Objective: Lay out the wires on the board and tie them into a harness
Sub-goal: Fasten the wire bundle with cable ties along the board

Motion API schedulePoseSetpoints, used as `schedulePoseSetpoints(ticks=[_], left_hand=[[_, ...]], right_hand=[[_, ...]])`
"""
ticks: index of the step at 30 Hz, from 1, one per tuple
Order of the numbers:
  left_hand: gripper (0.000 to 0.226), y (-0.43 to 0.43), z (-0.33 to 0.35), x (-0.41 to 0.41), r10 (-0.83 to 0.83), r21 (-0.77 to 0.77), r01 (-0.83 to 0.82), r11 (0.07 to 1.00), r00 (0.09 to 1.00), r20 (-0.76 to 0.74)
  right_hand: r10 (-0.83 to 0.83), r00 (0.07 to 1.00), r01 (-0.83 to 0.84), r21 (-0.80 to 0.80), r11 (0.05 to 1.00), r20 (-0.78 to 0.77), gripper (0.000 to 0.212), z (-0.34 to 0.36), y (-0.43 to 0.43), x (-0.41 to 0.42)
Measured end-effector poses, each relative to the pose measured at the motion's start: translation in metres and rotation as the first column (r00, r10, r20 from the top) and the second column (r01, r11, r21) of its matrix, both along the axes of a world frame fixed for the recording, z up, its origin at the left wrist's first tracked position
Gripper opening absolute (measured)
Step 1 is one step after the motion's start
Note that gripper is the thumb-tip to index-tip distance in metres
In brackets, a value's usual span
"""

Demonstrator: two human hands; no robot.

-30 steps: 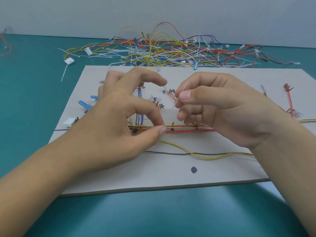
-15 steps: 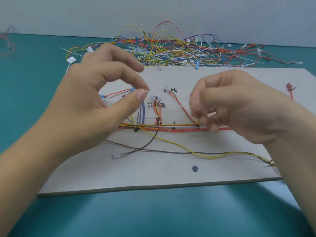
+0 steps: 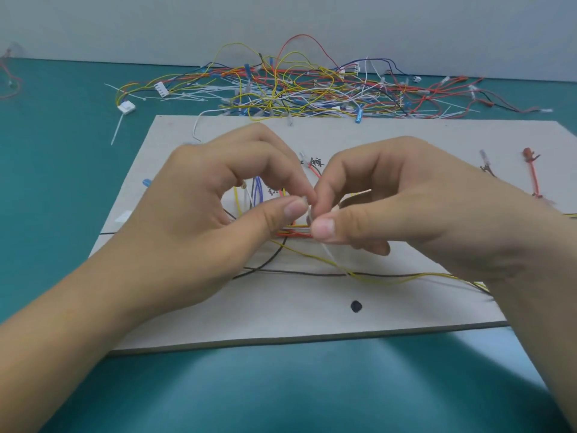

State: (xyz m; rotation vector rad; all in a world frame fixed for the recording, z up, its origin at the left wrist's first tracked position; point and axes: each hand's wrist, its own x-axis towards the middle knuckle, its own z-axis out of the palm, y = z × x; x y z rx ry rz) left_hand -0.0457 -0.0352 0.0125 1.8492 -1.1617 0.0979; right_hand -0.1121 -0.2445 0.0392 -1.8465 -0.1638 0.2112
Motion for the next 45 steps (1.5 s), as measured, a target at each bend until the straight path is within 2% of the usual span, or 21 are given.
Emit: schedulePoseSetpoints(ticks=[3,7,12,17,27,34,42,45], left_hand=[[0.006,0.001,-0.001,0.000,0.021,-0.009,-0.021,1.000,1.000,-0.019],[0.006,-0.001,-0.001,-0.002,0.037,-0.048,-0.038,0.998,0.999,-0.020],[0.016,-0.002,-0.002,-0.002,0.135,-0.108,-0.143,0.984,0.988,-0.078],[0.003,-0.003,-0.002,-0.007,0.190,-0.043,-0.193,0.980,0.980,-0.065],[0.016,-0.008,-0.002,-0.019,0.073,0.033,-0.069,0.997,0.986,-0.152],[0.017,-0.008,-0.005,-0.016,0.076,0.060,-0.071,0.996,0.993,-0.086],[0.011,-0.007,-0.006,-0.013,0.139,0.033,-0.137,0.990,0.986,-0.094],[0.008,-0.005,-0.006,-0.006,0.189,0.077,-0.189,0.979,0.982,0.009]], right_hand=[[-0.051,0.999,0.050,0.039,0.998,0.011,0.015,-0.001,0.001,0.001],[-0.028,0.998,0.036,0.154,0.987,-0.053,0.012,-0.002,0.000,0.001],[-0.060,0.994,0.084,0.278,0.957,-0.094,0.017,-0.001,-0.002,0.002],[-0.134,0.989,0.145,0.261,0.954,-0.061,0.033,0.001,-0.004,0.002],[-0.127,0.991,0.113,0.282,0.953,0.032,0.017,-0.003,-0.001,0.004],[-0.157,0.987,0.142,0.293,0.945,0.026,0.016,-0.006,0.001,0.005],[-0.297,0.951,0.260,0.300,0.918,0.085,0.016,-0.003,-0.001,0.005],[-0.430,0.892,0.384,0.269,0.883,0.139,0.016,0.000,-0.006,0.008]])
